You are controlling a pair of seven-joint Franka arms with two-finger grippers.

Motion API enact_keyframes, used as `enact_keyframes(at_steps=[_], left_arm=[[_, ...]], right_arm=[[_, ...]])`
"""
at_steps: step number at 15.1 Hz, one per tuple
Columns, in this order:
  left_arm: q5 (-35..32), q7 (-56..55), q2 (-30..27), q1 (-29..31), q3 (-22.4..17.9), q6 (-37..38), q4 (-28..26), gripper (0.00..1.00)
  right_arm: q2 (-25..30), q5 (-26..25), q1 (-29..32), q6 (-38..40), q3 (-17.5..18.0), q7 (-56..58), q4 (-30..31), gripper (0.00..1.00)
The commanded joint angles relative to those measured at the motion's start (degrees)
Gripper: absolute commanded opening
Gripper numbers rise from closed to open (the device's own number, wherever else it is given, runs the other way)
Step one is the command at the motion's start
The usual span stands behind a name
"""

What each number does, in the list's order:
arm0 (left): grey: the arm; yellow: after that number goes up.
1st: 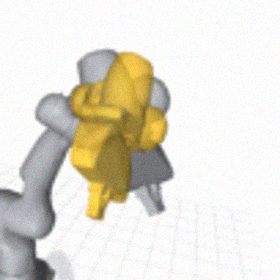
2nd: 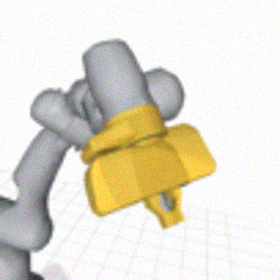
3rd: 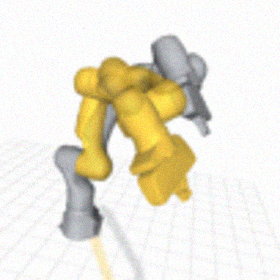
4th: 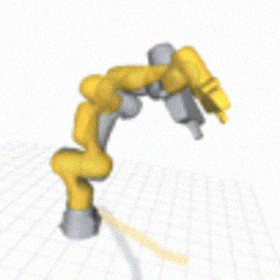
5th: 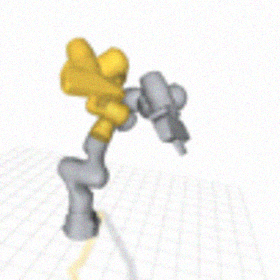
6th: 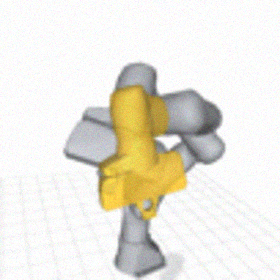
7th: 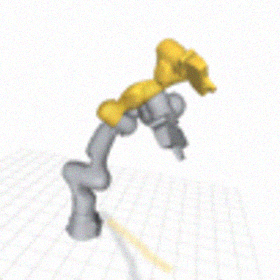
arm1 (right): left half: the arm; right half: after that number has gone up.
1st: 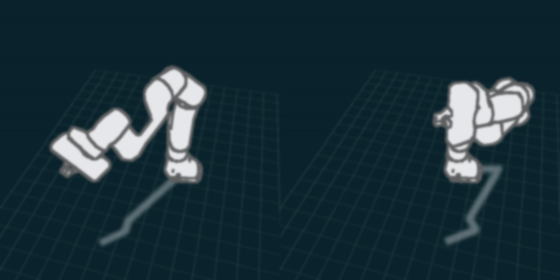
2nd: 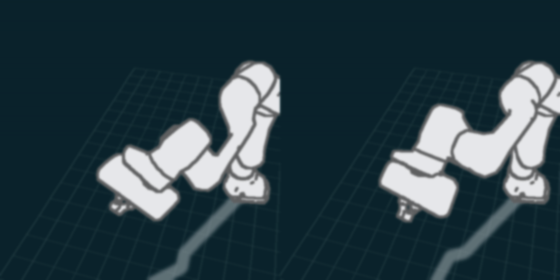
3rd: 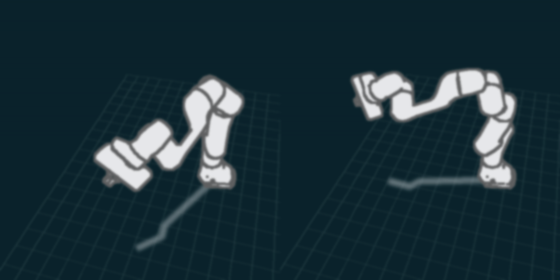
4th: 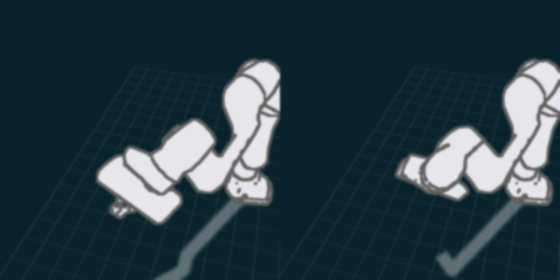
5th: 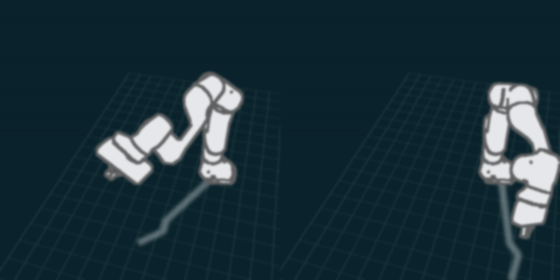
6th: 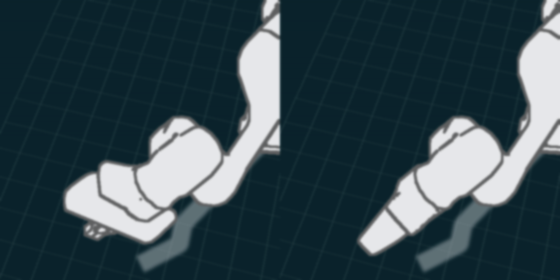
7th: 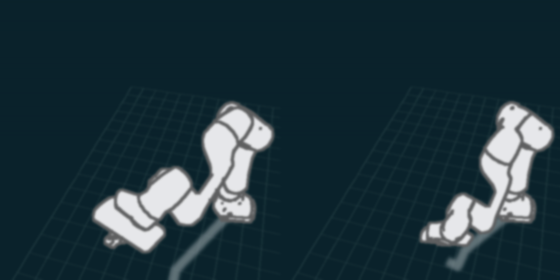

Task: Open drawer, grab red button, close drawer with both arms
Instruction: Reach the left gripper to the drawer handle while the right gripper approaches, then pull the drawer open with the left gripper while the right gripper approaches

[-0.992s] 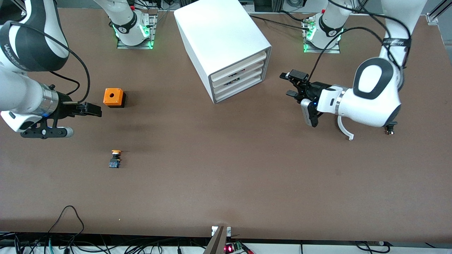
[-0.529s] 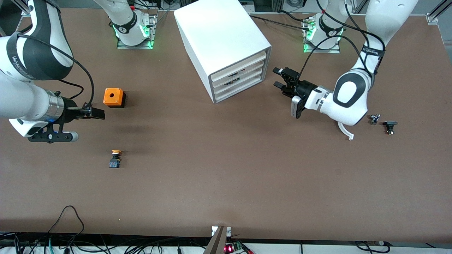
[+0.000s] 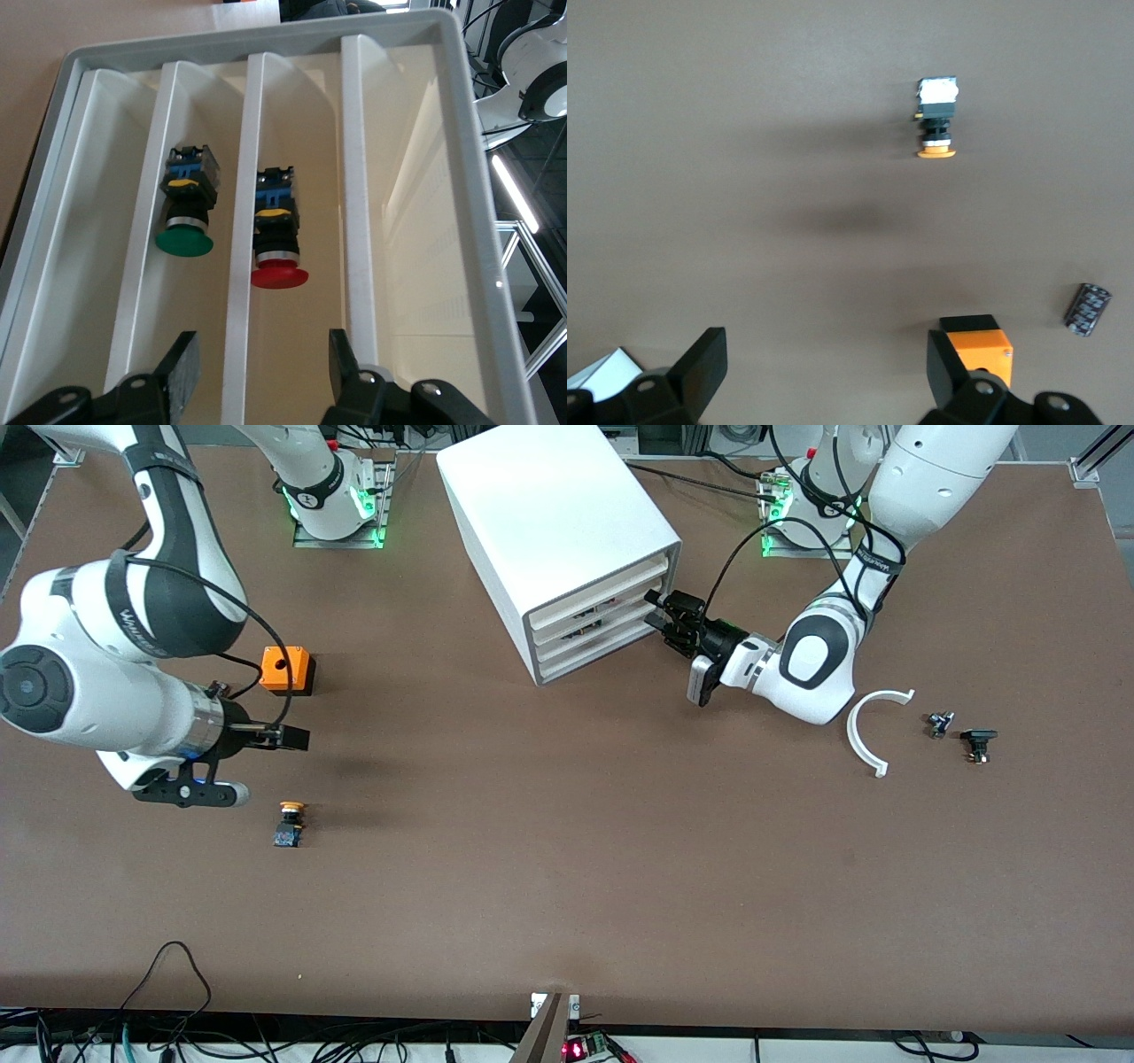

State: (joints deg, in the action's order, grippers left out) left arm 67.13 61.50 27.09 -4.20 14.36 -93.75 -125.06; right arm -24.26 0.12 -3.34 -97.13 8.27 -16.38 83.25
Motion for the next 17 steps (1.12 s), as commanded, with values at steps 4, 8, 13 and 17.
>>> enact_keyframes(at_steps=[4,8,13,17], left_arm=[[2.8,2.4,-0.8,-1.1,2.1,-3.5,-3.1,0.55],[2.8,2.5,-0.8,-1.1,3.3,-3.6,-3.9,0.39],[4.1,2.4,0.2,-2.5,3.4,-4.2,-4.2,0.0],[4.0,2.0,0.2,-1.7,3.4,-4.2,-3.6,0.0]], right_arm=[[-0.7,0.6,-3.0,-0.3,0.0,-6.6,-1.9,1.0],[-2.7,0.6,-6.3,0.4,0.0,-14.0,-6.4,1.0],[-4.9,0.6,-10.2,0.5,0.0,-22.7,-10.9,1.0],[-7.6,0.6,-12.9,0.5,0.0,-29.5,-15.1,1.0]])
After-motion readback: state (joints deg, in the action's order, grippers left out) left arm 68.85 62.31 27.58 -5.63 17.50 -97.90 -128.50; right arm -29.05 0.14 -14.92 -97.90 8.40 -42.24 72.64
